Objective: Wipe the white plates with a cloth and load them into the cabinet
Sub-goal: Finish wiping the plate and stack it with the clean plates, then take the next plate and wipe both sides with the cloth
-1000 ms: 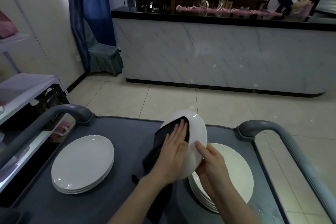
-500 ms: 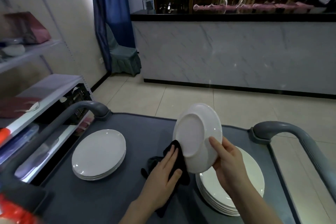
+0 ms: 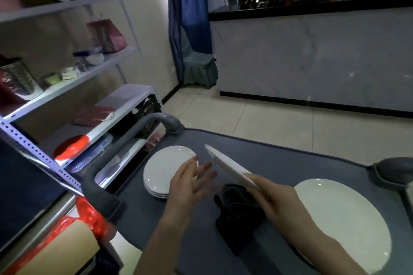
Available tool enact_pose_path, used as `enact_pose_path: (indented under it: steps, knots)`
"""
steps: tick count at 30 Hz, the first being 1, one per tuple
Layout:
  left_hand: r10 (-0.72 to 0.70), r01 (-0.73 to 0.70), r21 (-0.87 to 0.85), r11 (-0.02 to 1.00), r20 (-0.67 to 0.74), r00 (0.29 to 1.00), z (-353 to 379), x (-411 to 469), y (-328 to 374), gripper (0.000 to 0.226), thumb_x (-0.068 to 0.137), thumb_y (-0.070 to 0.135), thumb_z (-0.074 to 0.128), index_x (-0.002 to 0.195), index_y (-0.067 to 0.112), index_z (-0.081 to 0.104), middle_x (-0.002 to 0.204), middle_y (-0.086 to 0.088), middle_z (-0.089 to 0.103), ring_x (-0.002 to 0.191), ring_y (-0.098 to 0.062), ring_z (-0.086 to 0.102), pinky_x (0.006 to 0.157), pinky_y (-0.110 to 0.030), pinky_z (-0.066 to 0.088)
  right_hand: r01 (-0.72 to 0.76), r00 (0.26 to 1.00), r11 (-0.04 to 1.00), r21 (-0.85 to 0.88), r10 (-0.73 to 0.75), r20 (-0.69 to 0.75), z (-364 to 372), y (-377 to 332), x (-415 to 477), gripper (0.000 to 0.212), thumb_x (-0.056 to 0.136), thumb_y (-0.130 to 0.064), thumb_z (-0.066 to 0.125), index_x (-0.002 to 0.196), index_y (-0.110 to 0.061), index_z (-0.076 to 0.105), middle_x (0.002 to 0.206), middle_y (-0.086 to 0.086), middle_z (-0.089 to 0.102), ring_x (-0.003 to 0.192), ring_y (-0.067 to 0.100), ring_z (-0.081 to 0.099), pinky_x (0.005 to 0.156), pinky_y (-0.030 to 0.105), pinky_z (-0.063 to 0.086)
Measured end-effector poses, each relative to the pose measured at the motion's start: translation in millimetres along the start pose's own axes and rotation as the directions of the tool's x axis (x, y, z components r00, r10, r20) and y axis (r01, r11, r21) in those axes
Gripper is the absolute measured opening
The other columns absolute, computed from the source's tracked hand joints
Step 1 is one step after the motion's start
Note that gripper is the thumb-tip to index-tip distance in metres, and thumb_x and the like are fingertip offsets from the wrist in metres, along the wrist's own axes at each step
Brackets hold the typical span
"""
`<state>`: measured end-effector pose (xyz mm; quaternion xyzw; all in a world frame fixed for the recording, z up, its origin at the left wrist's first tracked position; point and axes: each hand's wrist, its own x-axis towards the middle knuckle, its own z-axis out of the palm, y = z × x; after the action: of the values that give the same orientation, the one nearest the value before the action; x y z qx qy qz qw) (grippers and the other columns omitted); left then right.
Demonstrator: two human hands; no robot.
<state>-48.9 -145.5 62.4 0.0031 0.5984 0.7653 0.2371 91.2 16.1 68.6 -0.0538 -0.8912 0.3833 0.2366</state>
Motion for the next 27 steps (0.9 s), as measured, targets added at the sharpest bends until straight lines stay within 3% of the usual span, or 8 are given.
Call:
enact_pose_path:
  steps: [2, 6, 10, 13, 17, 20, 23, 27]
  knots:
    - [-0.034, 0.034, 0.005, 0.999, -0.056, 0.998, -9.9, 0.8, 5.7, 0.025, 0.099, 0.033, 0.055, 0.113, 0.015, 0.067, 0.102, -0.009, 0.075, 0.094, -0.03, 0.073, 0.071, -0.039, 0.059, 0.151, 0.988, 0.98, -0.128, -0.148, 0.031, 14.9, -3.9, 1.3, 0.033, 0.087, -0.003, 0.068, 0.115, -0.019, 0.072, 0.1, -0.011, 0.075, 0.096, 0.004, 0.065, 0.085, -0.001, 0.039]
    - [-0.059, 0.061, 0.12, 0.991, -0.024, 0.998, -35.1, 7.9, 9.1, 0.019, 0.091, 0.015, 0.064, 0.106, 0.008, 0.073, 0.099, -0.012, 0.075, 0.085, -0.025, 0.074, 0.063, -0.03, 0.058, 0.301, 0.944, 0.925, -0.232, -0.255, 0.208, 49.8, -2.5, 5.9, 0.044, 0.079, 0.0, 0.074, 0.119, -0.018, 0.07, 0.12, -0.005, 0.071, 0.111, 0.017, 0.068, 0.086, 0.033, 0.058]
    - [-0.111, 0.122, 0.098, 0.988, -0.111, 0.988, -66.5, 31.8, 8.2, 0.029, 0.085, -0.004, 0.059, 0.107, 0.01, 0.072, 0.095, -0.011, 0.076, 0.08, -0.026, 0.073, 0.062, -0.034, 0.058, 0.337, 0.913, 0.901, -0.272, -0.241, 0.33, 83.3, 4.3, 26.5, 0.05, 0.074, -0.006, 0.083, 0.119, -0.025, 0.071, 0.127, -0.012, 0.066, 0.117, 0.013, 0.063, 0.096, 0.024, 0.051]
    - [-0.14, 0.149, 0.061, 0.987, -0.129, 0.982, -91.0, 54.7, 12.7, 0.034, 0.083, -0.007, 0.059, 0.106, 0.014, 0.071, 0.089, -0.01, 0.077, 0.077, -0.029, 0.071, 0.057, -0.034, 0.057, 0.074, 0.892, 0.991, -0.107, -0.018, 0.451, 103.9, 12.3, 45.5, 0.053, 0.091, -0.031, 0.067, 0.139, -0.043, 0.047, 0.142, -0.036, 0.034, 0.14, -0.003, 0.031, 0.117, 0.013, 0.015]
    - [-0.143, 0.149, 0.038, 0.988, -0.135, 0.981, -128.1, 91.8, 18.4, 0.038, 0.083, -0.008, 0.06, 0.106, 0.021, 0.067, 0.09, -0.006, 0.075, 0.076, -0.023, 0.069, 0.051, -0.029, 0.055, -0.327, 0.925, 0.939, 0.106, 0.295, 0.238, 119.0, 17.4, 61.7, 0.075, 0.071, -0.055, 0.075, 0.136, -0.058, 0.037, 0.135, -0.046, 0.038, 0.125, -0.018, 0.038, 0.1, 0.006, 0.035]
    - [-0.146, 0.15, 0.034, 0.988, -0.095, 0.985, -154.7, 117.2, 19.2, 0.04, 0.085, -0.007, 0.06, 0.108, 0.025, 0.067, 0.093, -0.003, 0.076, 0.075, -0.019, 0.071, 0.054, -0.029, 0.057, -0.537, 0.83, 0.817, 0.21, 0.556, -0.045, 145.2, 22.1, 76.3, 0.059, 0.082, -0.034, 0.076, 0.134, -0.041, 0.049, 0.128, -0.023, 0.052, 0.111, -0.004, 0.053, 0.089, 0.014, 0.043]
    - [-0.168, 0.171, 0.033, 0.985, -0.062, 0.984, -176.1, 137.9, 15.6, 0.045, 0.085, -0.006, 0.059, 0.114, 0.028, 0.064, 0.103, -0.003, 0.074, 0.091, -0.026, 0.07, 0.059, -0.033, 0.057, -0.663, 0.697, 0.665, 0.344, 0.716, -0.04, 176.2, 25.2, 91.3, 0.028, 0.087, -0.016, 0.071, 0.111, -0.029, 0.066, 0.111, -0.008, 0.069, 0.093, 0.002, 0.065, 0.073, 0.018, 0.052]
    - [-0.166, 0.166, 0.044, 0.985, -0.016, 0.986, -197.0, 158.5, 4.4, 0.05, 0.089, -0.005, 0.058, 0.125, 0.03, 0.061, 0.113, -0.001, 0.071, 0.105, -0.026, 0.066, 0.07, -0.037, 0.059, -0.698, 0.624, 0.594, 0.4, 0.779, -0.066, 205.1, 25.2, 105.3, 0.031, 0.084, 0.001, 0.067, 0.108, -0.015, 0.075, 0.089, -0.008, 0.077, 0.082, 0.011, 0.072, 0.072, 0.033, 0.061]
